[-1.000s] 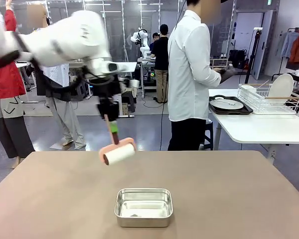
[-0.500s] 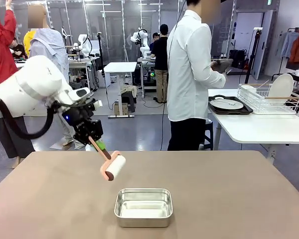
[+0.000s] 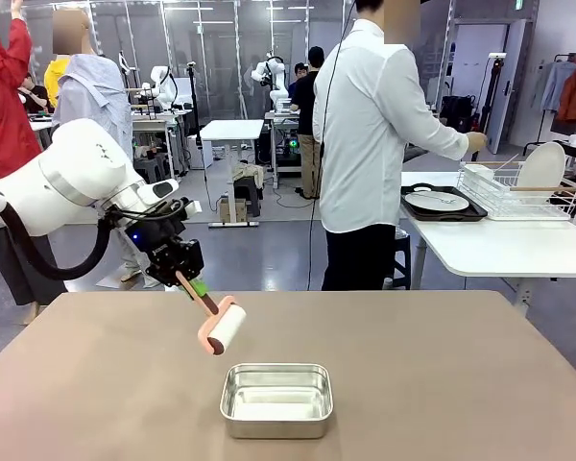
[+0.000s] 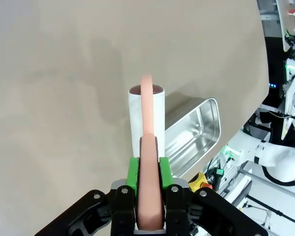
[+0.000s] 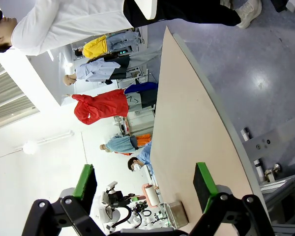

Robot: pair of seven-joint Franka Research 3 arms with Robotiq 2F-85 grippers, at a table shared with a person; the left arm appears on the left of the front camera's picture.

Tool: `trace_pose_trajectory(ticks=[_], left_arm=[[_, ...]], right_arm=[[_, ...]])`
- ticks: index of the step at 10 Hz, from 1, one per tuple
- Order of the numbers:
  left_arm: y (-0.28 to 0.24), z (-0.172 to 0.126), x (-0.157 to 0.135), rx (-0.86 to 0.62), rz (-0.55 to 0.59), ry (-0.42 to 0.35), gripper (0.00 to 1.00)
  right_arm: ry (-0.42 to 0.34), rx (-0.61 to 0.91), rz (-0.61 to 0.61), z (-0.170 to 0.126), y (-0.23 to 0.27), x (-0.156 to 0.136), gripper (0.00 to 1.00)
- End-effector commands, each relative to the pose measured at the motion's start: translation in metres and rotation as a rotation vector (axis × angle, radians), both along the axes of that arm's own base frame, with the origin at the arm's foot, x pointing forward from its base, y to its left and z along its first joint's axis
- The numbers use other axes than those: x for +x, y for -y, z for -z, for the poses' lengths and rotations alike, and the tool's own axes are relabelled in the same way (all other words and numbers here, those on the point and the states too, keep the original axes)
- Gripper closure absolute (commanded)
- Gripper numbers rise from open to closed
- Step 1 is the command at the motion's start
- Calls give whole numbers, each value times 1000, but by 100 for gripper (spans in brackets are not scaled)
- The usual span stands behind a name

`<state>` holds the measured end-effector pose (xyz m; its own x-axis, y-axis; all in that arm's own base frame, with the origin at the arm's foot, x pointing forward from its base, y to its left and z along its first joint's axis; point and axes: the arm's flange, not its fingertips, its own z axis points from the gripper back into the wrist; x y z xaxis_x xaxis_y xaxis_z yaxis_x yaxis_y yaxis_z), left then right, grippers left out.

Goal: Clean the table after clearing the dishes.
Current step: When the right (or left) Handle tray is removed, use the right hand (or left hand) to clean the right (or left) side of the table with the Lint Roller.

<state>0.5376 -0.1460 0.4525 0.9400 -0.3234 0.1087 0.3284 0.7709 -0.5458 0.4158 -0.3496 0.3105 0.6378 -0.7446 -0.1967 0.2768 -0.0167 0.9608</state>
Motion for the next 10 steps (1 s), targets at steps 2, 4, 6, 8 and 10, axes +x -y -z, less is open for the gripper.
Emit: trace_pose_trajectory(ticks=[2,4,6,8,10], left_arm=[[0,0,0,0,0,0,80],[-11,25,17,-7,-144,35,80],[-25,46,21,-69,-181,11,80],[-34,63,22,-86,-221,-26,80],[-41,75,24,-118,-272,-86,80]], right_arm=[[-7,-13,5,-3,-3,-2,0],[-7,-13,5,-3,-3,-2,0],[-7,-13,5,-3,-3,-2,0],[-7,-13,5,-3,-3,-2,0],[-7,-13,5,-3,-3,-2,0]])
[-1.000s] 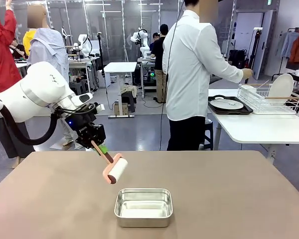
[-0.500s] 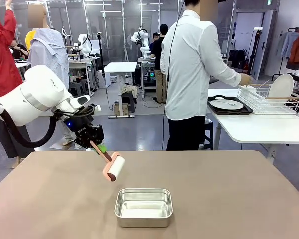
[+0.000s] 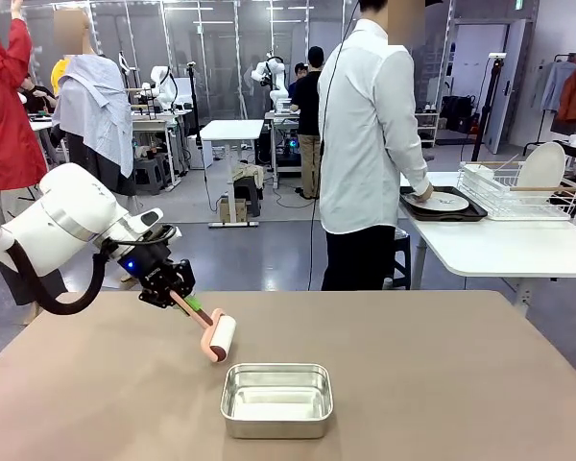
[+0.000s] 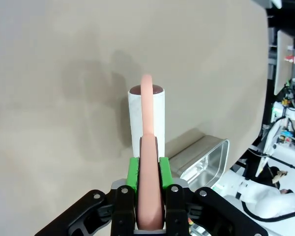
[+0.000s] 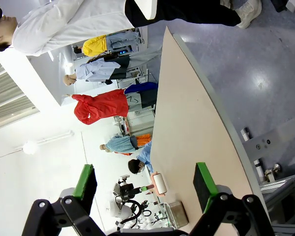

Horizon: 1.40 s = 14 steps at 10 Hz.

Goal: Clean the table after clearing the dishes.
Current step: When the right (or left) Handle tray is removed, use the right hand (or left hand) to clean the right (or left) side of the table with the Lint Roller.

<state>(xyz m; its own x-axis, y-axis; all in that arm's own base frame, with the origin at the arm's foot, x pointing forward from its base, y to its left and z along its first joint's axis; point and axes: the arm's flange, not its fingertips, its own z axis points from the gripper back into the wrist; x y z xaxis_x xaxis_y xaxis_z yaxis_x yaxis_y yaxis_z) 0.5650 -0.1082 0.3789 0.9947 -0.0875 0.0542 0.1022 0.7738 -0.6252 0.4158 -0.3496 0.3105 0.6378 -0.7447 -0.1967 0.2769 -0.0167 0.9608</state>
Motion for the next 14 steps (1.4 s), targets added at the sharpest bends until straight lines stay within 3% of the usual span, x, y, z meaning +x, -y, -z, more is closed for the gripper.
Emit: trace_pose_trajectory(ticks=[1,5,9,14], left_arm=[[-7,9,-2,-55,-50,-23,80],[-41,40,-6,-88,-84,-31,80],[-74,69,5,-67,-72,16,80],[-120,64,13,47,-46,40,80]], right_arm=[[-7,-13,4,-3,-3,-1,0],[-7,-13,4,-3,-3,-1,0],[-7,-13,4,-3,-3,-1,0],[-7,-13,4,-3,-3,-1,0]])
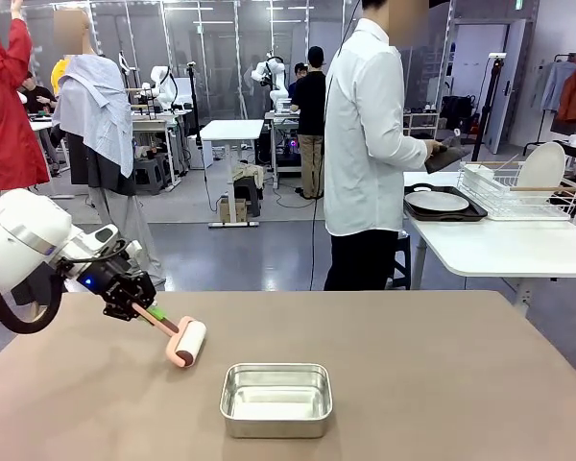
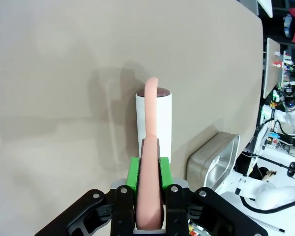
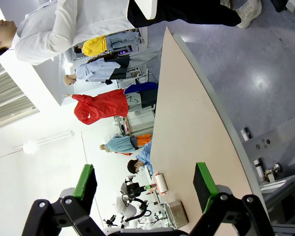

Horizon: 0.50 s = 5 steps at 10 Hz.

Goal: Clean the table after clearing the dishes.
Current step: When the right (or left) Handle tray is removed, use the right hand (or left hand) to clean the right (or left) side of the table with the Lint Roller.

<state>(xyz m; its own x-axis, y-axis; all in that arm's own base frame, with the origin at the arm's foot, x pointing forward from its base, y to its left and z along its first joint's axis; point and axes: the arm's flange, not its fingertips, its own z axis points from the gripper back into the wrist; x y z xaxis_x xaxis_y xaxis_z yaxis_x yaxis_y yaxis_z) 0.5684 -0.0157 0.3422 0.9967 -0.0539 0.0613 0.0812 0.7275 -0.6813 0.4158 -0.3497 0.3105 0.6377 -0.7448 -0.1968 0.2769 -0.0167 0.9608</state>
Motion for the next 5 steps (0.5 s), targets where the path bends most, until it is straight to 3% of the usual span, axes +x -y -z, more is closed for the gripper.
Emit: trace_pose_trajectory(ticks=[1,5], left_arm=[[-40,27,9,171,-30,48,80],[-87,30,5,265,-125,64,80]], right_arm=[[-7,-13,4,-3,-3,-1,0],[-7,-13,4,-3,-3,-1,0]])
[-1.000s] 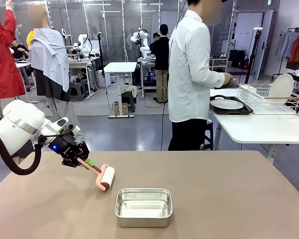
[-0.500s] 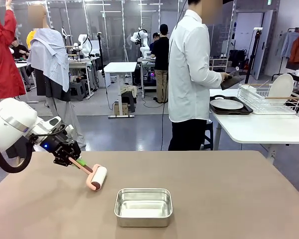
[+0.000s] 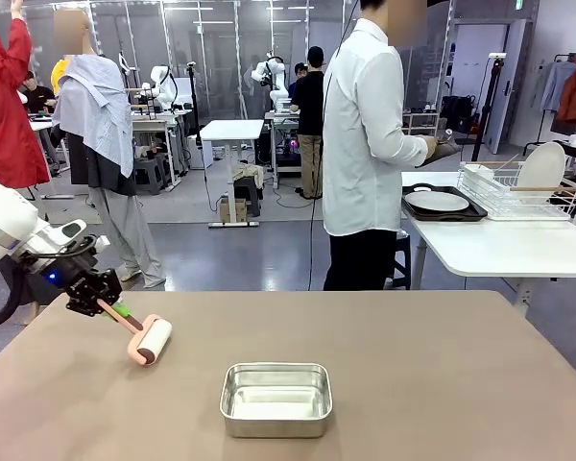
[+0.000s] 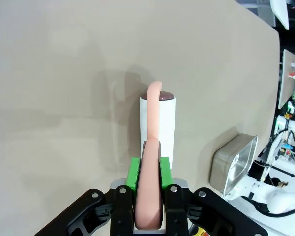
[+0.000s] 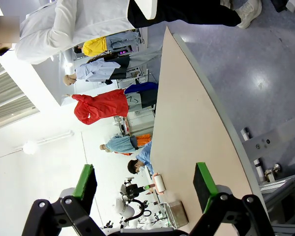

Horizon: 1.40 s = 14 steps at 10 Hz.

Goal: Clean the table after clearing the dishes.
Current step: When the right (or left) Handle tray is removed, use the right hand (or left hand) to clean the right (or left) side of the table with the Lint Roller.

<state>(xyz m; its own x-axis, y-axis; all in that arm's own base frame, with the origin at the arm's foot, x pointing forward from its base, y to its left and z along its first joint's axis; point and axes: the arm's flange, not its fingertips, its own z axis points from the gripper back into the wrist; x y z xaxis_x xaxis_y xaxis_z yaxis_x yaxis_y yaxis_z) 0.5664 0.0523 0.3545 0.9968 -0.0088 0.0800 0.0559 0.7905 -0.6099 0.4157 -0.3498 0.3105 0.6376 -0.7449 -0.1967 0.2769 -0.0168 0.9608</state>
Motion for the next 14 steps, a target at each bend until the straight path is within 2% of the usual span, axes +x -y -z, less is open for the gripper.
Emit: trace_pose_trajectory(ticks=[1,4,7,8,9,10,12,14], left_arm=[[-28,42,5,178,-83,41,80],[-63,33,-3,338,-132,60,80],[-89,7,-6,423,-174,90,80],[-94,0,-8,495,-186,100,80],[-100,-9,-7,529,-240,95,80],[-101,-23,-9,515,-245,103,80],[-96,-66,-19,541,-254,185,80],[-87,-114,-31,582,-267,319,80]], right_arm=[[-7,-13,4,-3,-4,-1,0],[-7,-13,4,-3,-4,-1,0],[-7,-13,4,-3,-4,-1,0],[-7,-13,4,-3,-4,-1,0],[-7,-13,4,-3,-4,-1,0],[-7,-13,4,-3,-4,-1,0],[-7,-13,4,-3,-4,-1,0],[-7,-13,4,-3,-4,-1,0]])
